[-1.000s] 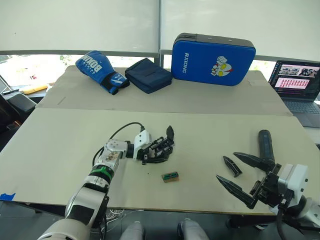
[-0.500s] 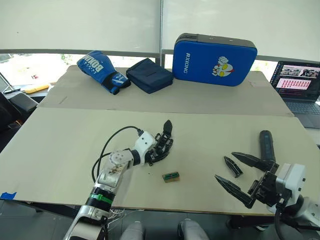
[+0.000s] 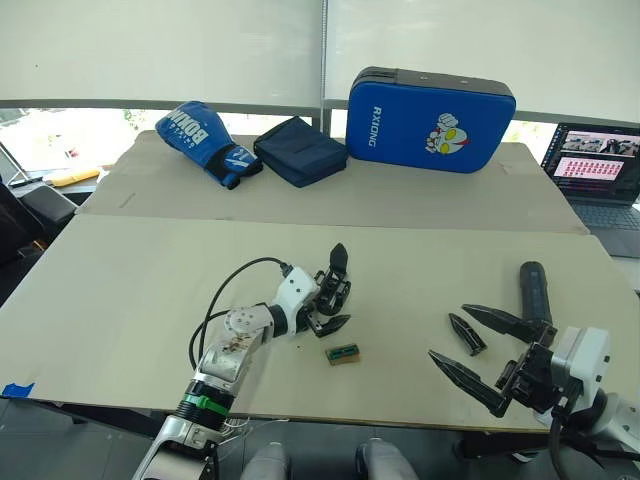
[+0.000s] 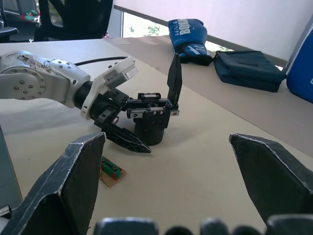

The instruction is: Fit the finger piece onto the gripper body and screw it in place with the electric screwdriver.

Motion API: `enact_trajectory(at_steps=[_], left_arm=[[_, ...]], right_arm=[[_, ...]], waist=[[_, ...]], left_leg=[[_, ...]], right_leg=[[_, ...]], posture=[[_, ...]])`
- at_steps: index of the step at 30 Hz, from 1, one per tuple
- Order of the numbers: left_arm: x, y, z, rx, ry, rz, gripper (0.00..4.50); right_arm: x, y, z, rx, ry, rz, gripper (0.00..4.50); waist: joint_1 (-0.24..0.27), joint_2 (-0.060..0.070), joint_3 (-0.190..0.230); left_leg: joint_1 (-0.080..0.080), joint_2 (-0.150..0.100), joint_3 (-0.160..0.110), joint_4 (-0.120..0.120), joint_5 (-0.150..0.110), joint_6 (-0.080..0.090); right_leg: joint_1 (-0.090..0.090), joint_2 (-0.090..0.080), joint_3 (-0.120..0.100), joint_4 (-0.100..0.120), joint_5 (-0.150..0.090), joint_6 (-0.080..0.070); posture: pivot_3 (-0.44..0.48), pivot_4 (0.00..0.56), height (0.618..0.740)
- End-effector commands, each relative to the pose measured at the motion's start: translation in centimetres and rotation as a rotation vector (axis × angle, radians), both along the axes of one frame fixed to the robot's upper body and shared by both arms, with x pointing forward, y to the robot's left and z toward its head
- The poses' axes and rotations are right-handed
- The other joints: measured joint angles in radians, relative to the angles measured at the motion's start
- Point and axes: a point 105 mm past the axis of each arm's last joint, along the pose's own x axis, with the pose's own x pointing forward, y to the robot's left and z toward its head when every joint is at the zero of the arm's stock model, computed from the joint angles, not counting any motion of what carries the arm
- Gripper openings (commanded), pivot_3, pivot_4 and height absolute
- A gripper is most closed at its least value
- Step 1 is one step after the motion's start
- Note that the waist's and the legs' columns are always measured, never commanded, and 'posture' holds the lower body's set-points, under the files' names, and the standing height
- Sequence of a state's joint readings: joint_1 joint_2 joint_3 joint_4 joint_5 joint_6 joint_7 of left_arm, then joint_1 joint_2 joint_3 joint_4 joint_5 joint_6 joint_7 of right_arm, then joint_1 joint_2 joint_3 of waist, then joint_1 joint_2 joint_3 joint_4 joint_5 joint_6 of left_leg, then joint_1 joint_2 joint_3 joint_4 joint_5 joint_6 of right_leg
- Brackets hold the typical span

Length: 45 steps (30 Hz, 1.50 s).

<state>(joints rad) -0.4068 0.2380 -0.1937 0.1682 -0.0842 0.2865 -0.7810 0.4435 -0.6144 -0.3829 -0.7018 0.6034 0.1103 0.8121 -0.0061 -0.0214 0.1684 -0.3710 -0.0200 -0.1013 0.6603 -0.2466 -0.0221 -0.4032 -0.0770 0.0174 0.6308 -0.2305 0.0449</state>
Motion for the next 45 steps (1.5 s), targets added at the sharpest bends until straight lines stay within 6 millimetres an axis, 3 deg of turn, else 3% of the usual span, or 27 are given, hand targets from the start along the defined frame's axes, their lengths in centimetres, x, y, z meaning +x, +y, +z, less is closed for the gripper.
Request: enact_trajectory(at_steps=[1,8,13,26,29,32,36,45], left_arm=[[0.1,0.6,1.2,-0.019,-0.026,-0.045,4.45],[1.4,2.7,0.6,0.025,-0.044,-0.118,4.45],[1.7,3.1,0.0,0.03,-0.04,-0.233,4.45],[1.9,0.8,-0.2,0.022,0.002,-0.411,4.45],[2.0,0.9,-0.5,0.051,0.007,-0.42,3.56],[2.3,1.4,-0.5,0.06,-0.006,-0.396,2.27],[2.0,1.7,-0.3,0.05,-0.031,-0.412,2.28],[0.3,-0.7,0.7,-0.008,-0.094,-0.399,2.28]], right_arm=[[-0.2,-0.1,0.8,-0.008,-0.044,0.0,4.5],[-0.3,0.0,0.7,-0.005,-0.04,0.001,4.5],[-0.2,0.0,0.8,-0.007,-0.042,0.002,4.5],[-0.3,0.1,0.8,-0.002,-0.04,-0.005,4.5],[-0.5,0.1,0.8,-0.004,-0.039,-0.013,4.5],[-0.6,0.0,0.8,-0.003,-0.04,-0.023,4.5],[-0.7,0.0,0.7,-0.003,-0.04,-0.03,4.5],[-0.8,0.0,0.7,-0.003,-0.04,-0.035,4.5]], waist=[[-0.002,0.0,0.0],[-0.001,0.0,0.0],[-0.001,0.0,0.0],[0.003,0.0,0.0],[0.003,0.0,0.0],[0.003,0.0,0.0],[0.001,0.0,0.0],[-0.001,0.0,0.0]], left_leg=[[0.0,0.0,0.0,0.0,0.0,0.0],[0.0,0.0,0.0,0.0,0.0,0.0],[0.0,0.0,0.0,0.0,0.0,0.0],[0.0,-0.001,0.0,0.0,0.0,0.0],[0.0,-0.001,0.0,0.0,0.0,0.0],[0.0,-0.001,0.0,0.0,0.0,0.0],[0.0,-0.001,0.0,0.0,0.0,0.0],[0.0,-0.001,0.0,0.0,0.0,0.0]], right_leg=[[0.0,0.0,0.0,0.0,0.0,0.0],[0.0,0.0,0.0,0.0,0.0,0.0],[0.0,0.0,0.0,0.0,0.0,0.0],[0.001,0.0,0.0,0.0,0.0,0.0],[0.001,0.0,0.0,0.0,0.0,0.0],[0.001,0.0,0.0,0.0,0.0,0.001],[0.001,0.0,0.0,0.0,0.0,0.001],[0.001,-0.001,0.0,0.0,0.0,0.0]], posture=[[0.0,0.15,0.74],[0.0,0.15,0.74],[0.0,0.15,0.74],[0.0,0.15,0.74],[0.0,0.15,0.74],[0.0,0.15,0.74],[0.0,0.15,0.74],[0.0,0.15,0.74]])
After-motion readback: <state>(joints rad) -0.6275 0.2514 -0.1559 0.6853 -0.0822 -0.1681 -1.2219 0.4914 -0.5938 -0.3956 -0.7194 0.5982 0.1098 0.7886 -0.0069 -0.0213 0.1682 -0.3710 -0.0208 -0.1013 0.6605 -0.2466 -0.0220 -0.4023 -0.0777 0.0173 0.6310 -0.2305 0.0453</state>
